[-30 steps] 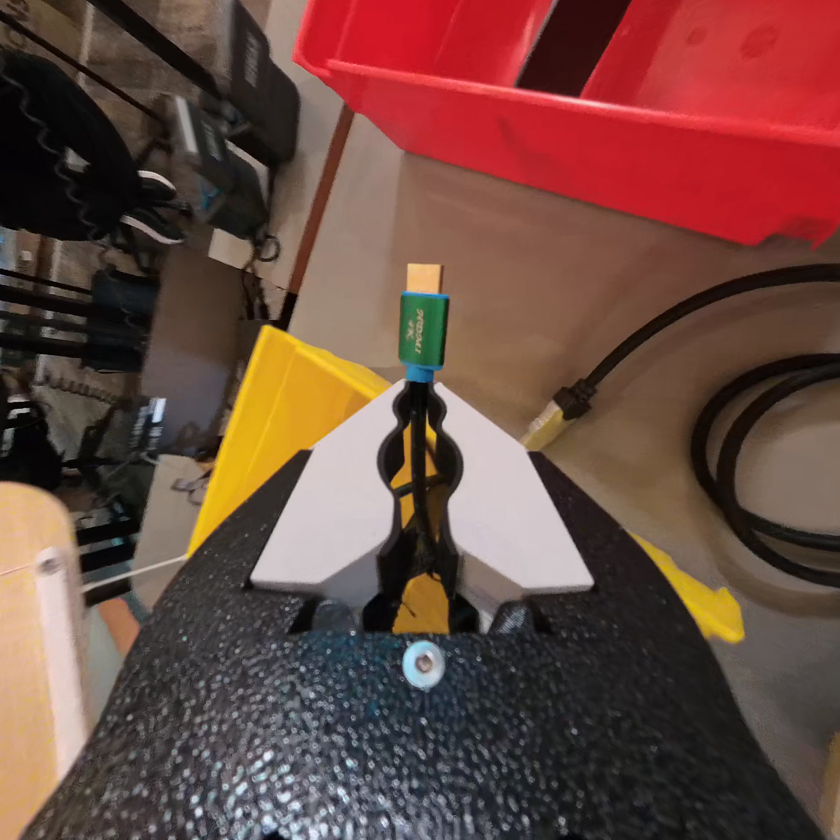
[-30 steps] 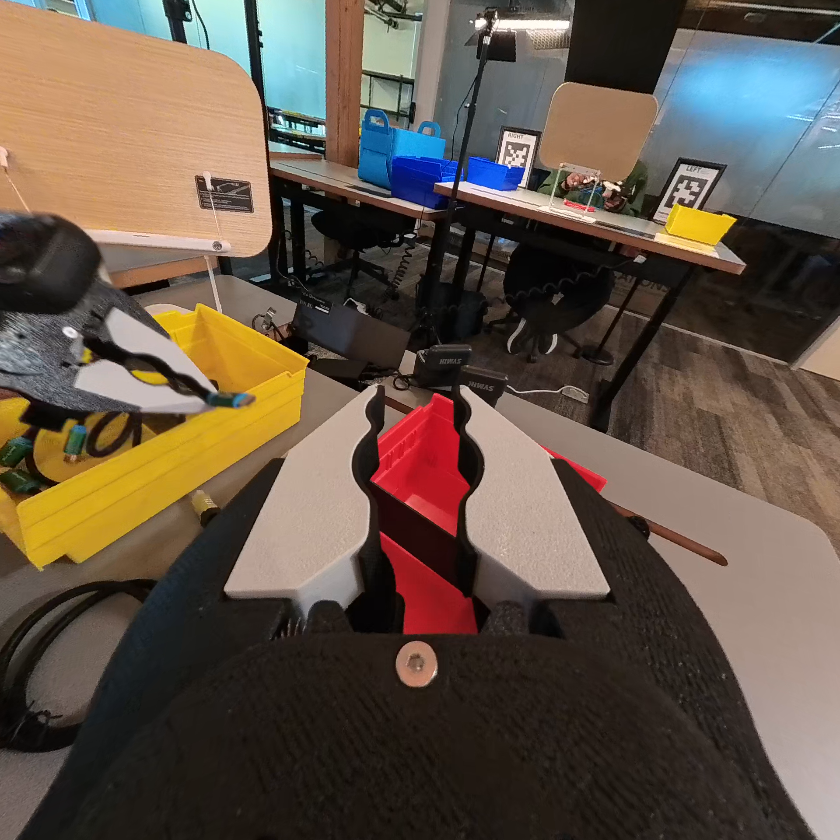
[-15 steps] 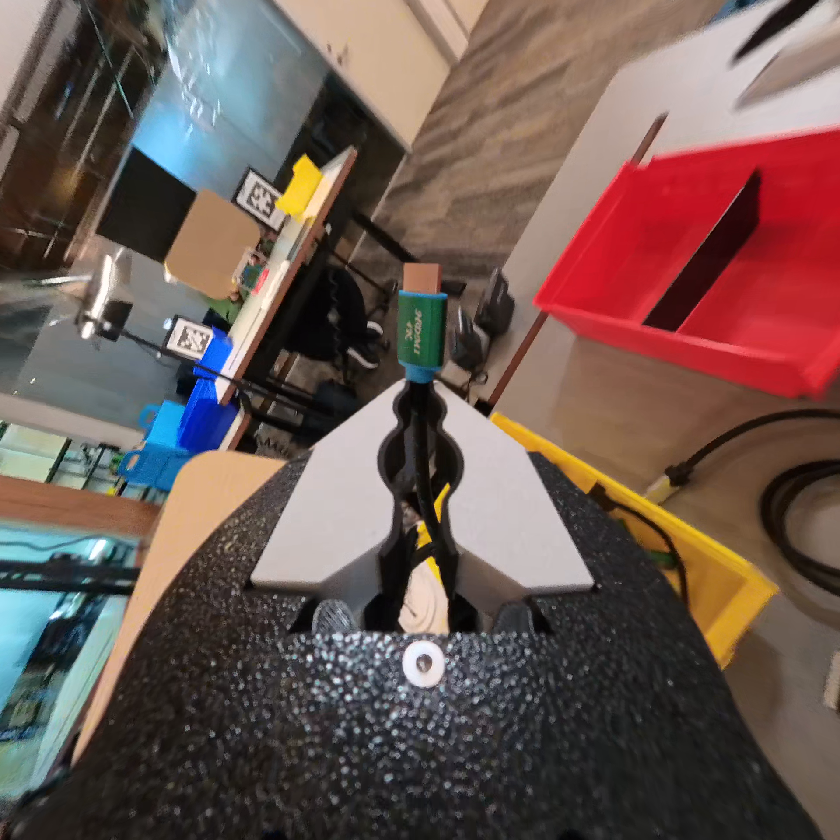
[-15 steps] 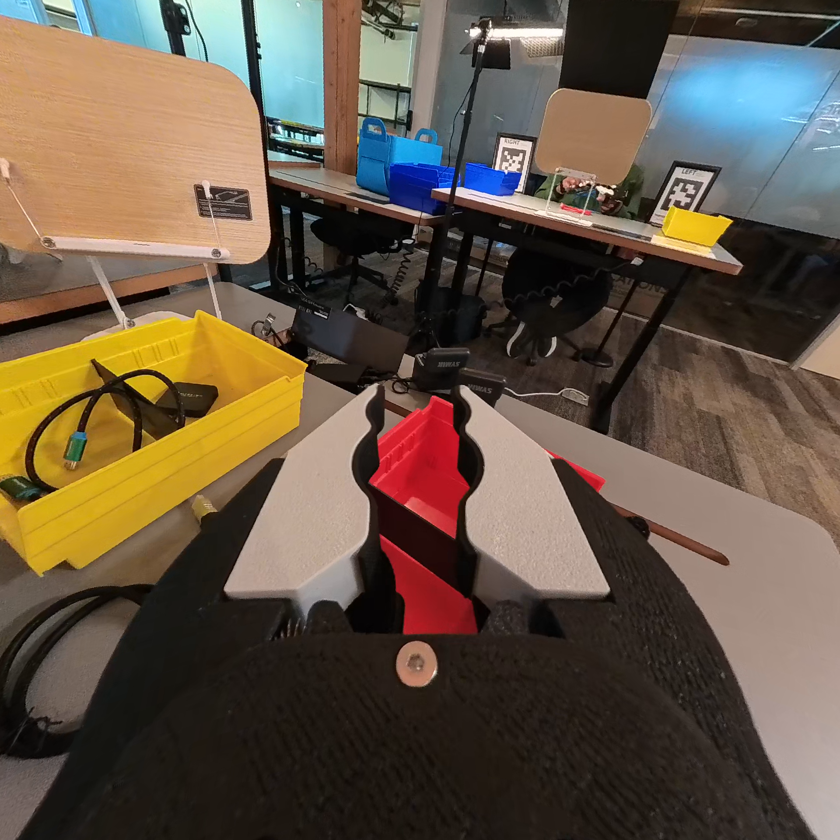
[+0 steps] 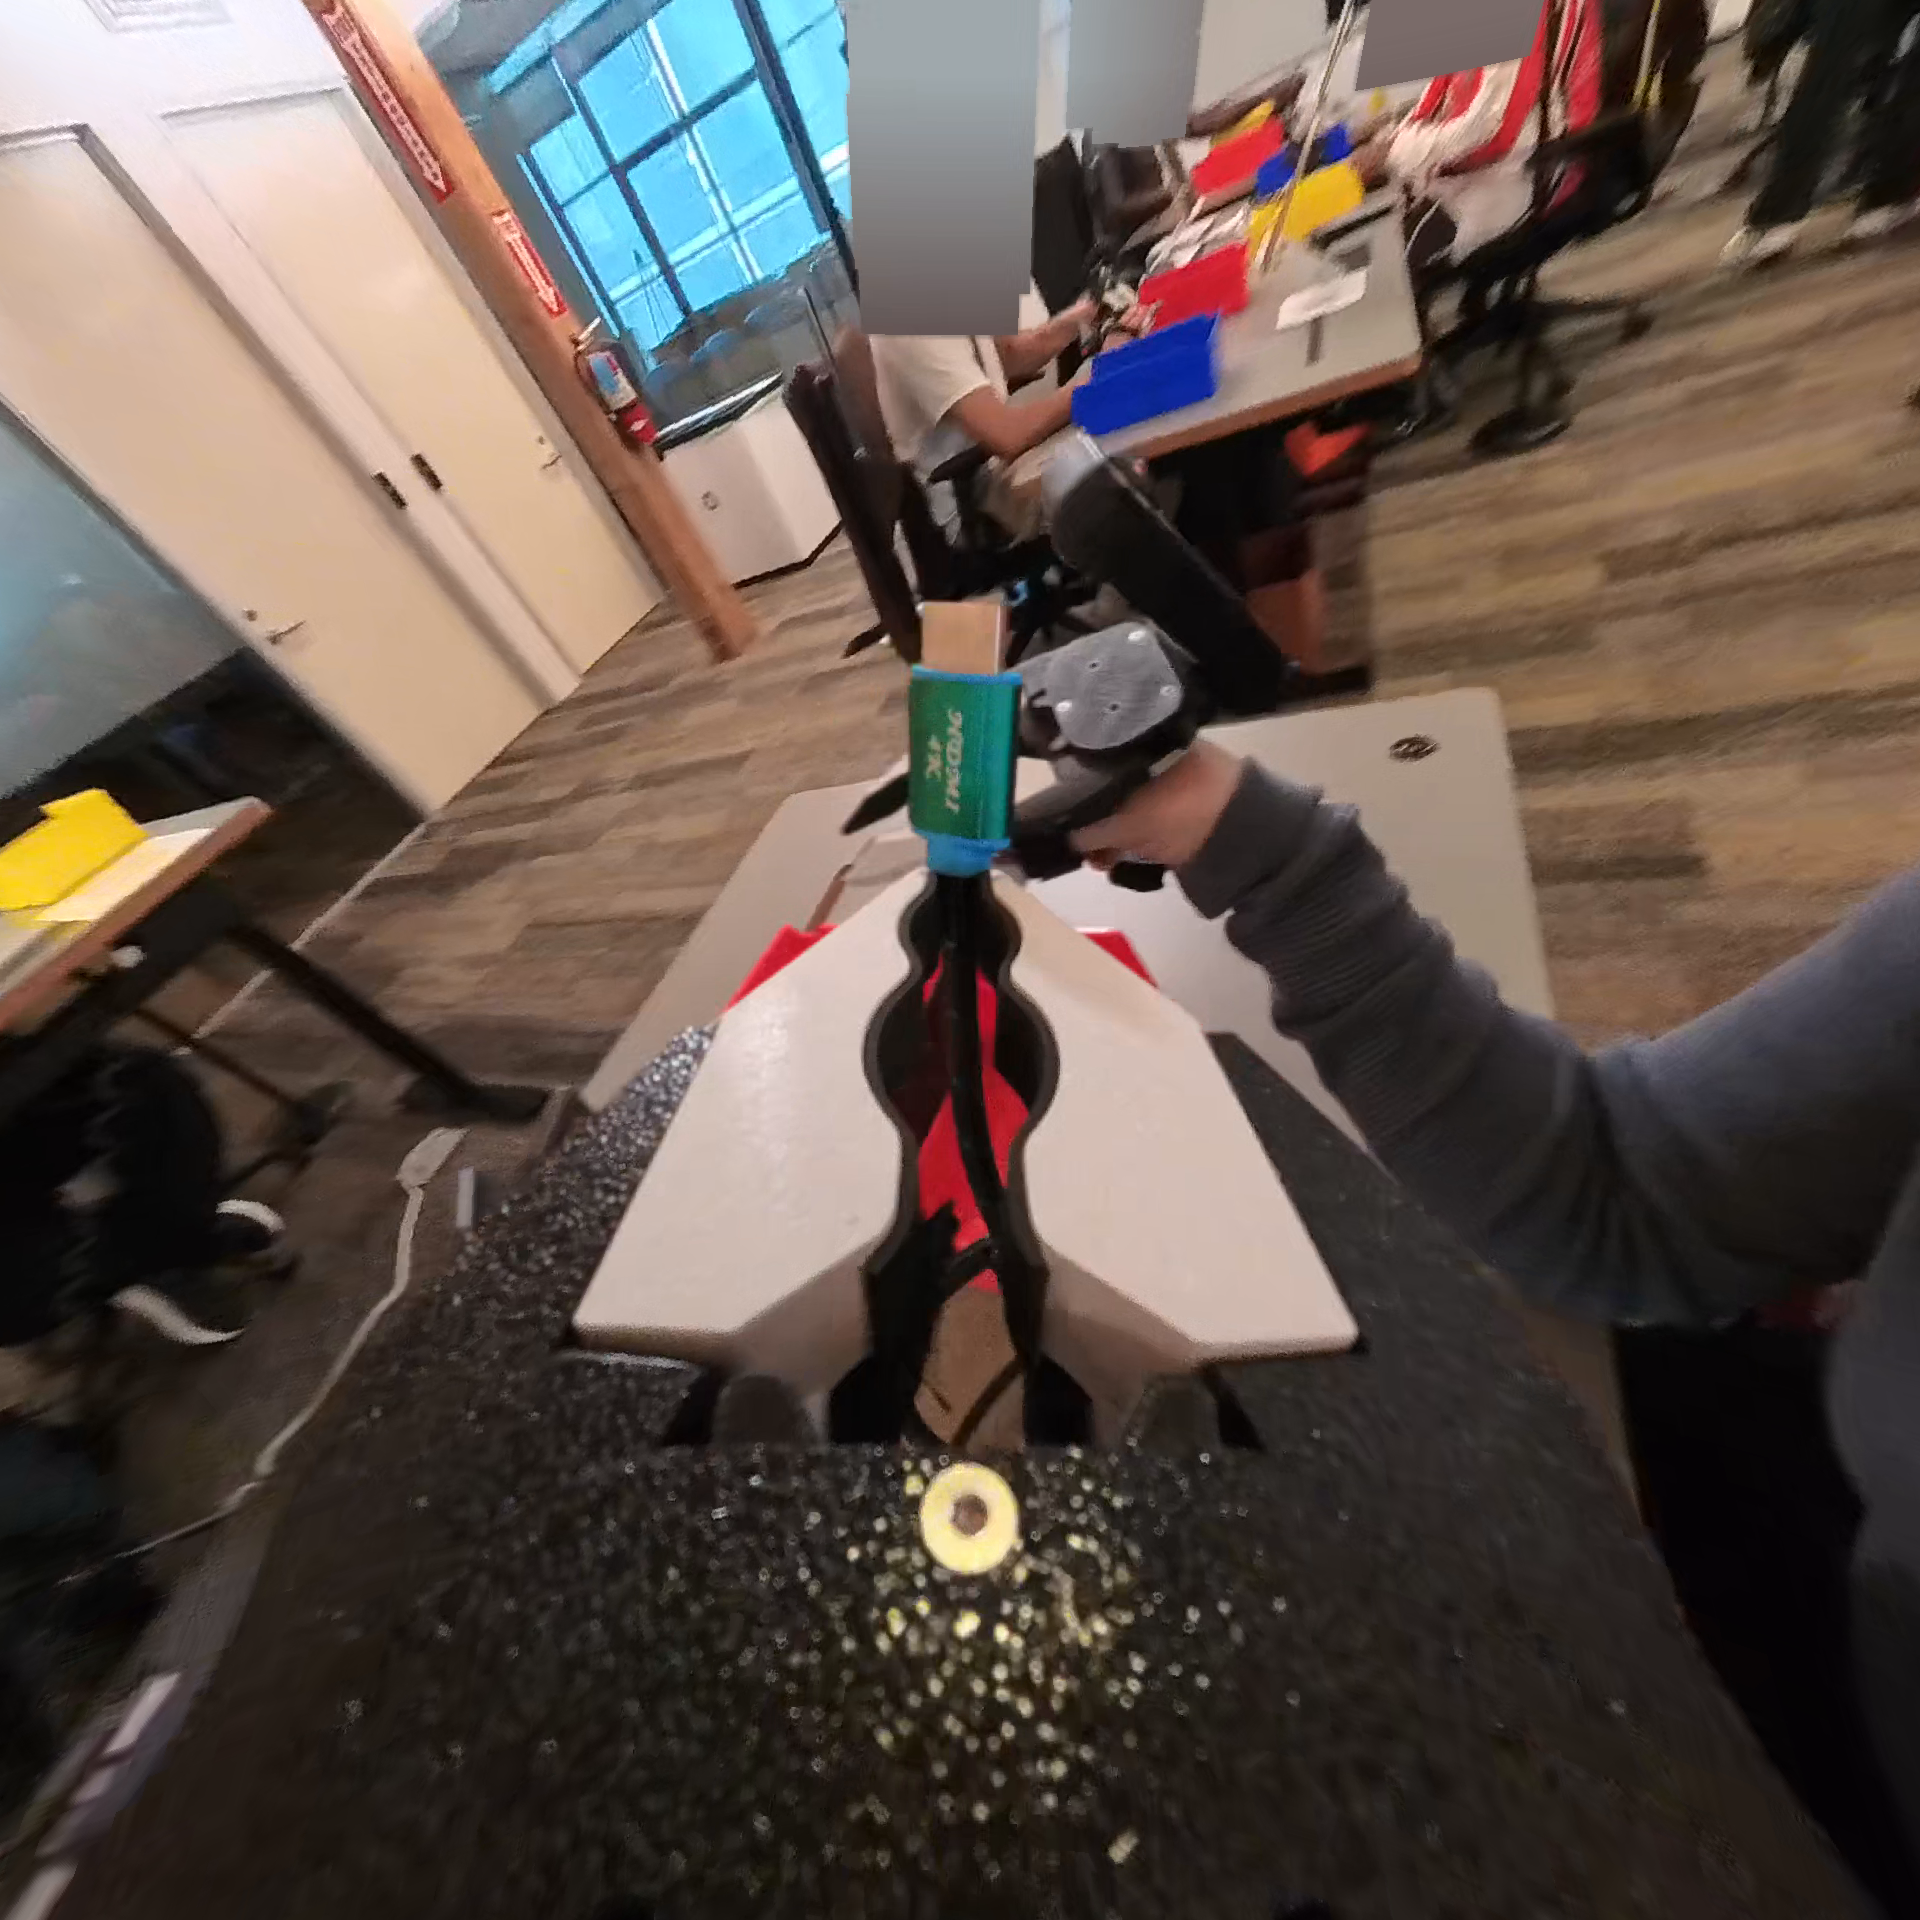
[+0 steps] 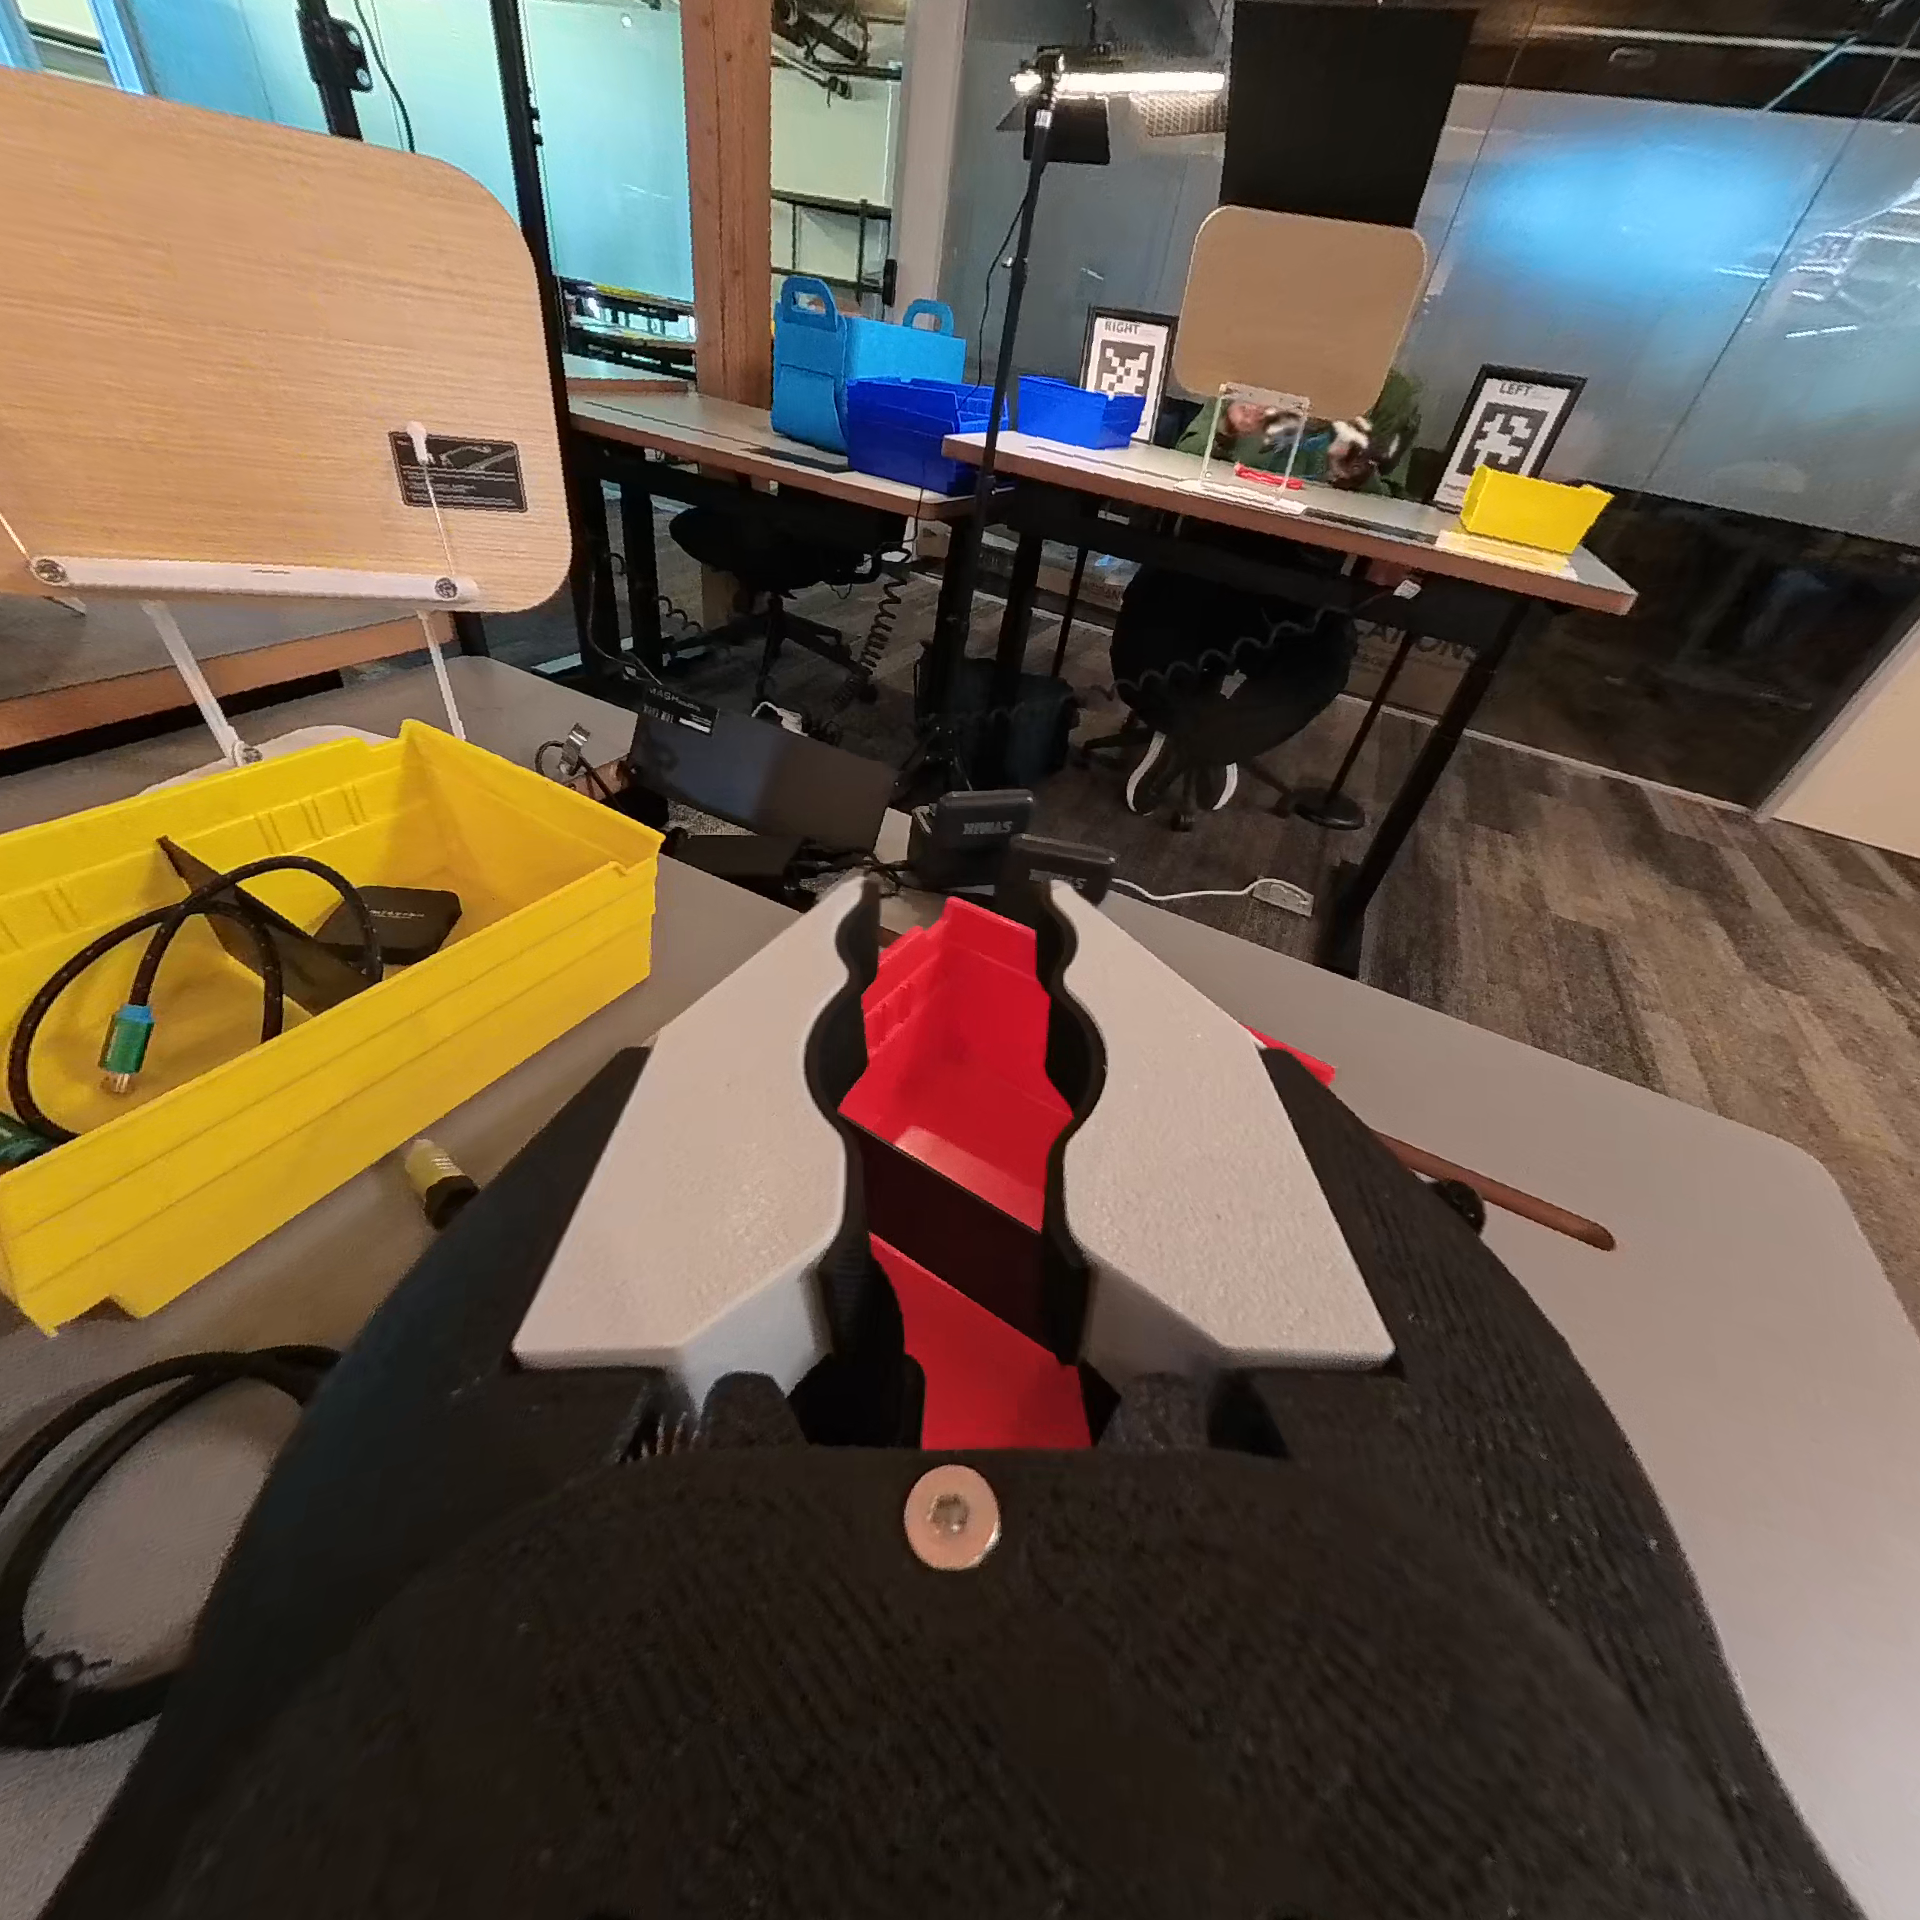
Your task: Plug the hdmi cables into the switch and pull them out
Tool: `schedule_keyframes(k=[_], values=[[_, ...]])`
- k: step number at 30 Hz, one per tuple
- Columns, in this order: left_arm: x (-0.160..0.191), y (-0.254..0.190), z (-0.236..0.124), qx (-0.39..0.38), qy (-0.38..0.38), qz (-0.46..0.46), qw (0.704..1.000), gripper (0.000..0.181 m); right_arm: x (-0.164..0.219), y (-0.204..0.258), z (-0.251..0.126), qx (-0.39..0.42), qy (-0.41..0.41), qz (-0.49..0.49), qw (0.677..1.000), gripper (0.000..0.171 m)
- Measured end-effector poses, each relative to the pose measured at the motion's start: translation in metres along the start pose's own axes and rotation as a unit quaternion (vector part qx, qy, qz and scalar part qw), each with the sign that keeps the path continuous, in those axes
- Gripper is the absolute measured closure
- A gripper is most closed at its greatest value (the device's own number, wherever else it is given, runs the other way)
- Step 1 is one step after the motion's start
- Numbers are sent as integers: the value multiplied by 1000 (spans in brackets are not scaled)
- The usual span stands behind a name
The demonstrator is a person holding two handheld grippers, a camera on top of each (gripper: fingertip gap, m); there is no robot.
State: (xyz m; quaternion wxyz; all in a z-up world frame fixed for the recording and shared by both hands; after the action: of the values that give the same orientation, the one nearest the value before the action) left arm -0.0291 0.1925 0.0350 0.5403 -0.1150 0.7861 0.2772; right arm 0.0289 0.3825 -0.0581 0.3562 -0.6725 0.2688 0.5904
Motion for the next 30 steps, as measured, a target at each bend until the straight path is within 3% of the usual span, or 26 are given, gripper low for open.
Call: schedule_keyframes(k=[3,8,13,20,25,28,30], values=[[20,-13,19,6,-52,-49,997,177,1,-7,-3,19,4,-6,1000,142],[66,-36,61,53,-50,-137,988,177,-5,-19,-22,40,-5,-19,999,142],[106,-58,119,124,34,-181,975,177,-24,-50,-77,100,-49,-14,994,142],[165,-104,201,214,205,-141,944,177,-38,-64,-148,156,-81,-49,983,144],[215,-135,242,240,321,-67,914,177,-27,-75,-162,179,-44,-66,981,143],[229,-148,256,250,334,-74,906,177,-23,-71,-164,173,-37,-70,982,143],[227,-148,258,237,313,-99,915,161,-20,-65,-163,166,-33,-74,983,142]])
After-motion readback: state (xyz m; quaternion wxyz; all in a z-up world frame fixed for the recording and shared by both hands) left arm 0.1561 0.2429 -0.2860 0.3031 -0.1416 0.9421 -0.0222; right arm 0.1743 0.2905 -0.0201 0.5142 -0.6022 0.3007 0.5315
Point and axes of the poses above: each gripper's, where its closed fingertips meet, z out along the fingers, x out of its underside, y = z × x across the jaws, the point moved 1 cm from there along -z, back along the fingers, and after that the axes turned 14 degrees about x, right-handed, at the moved point
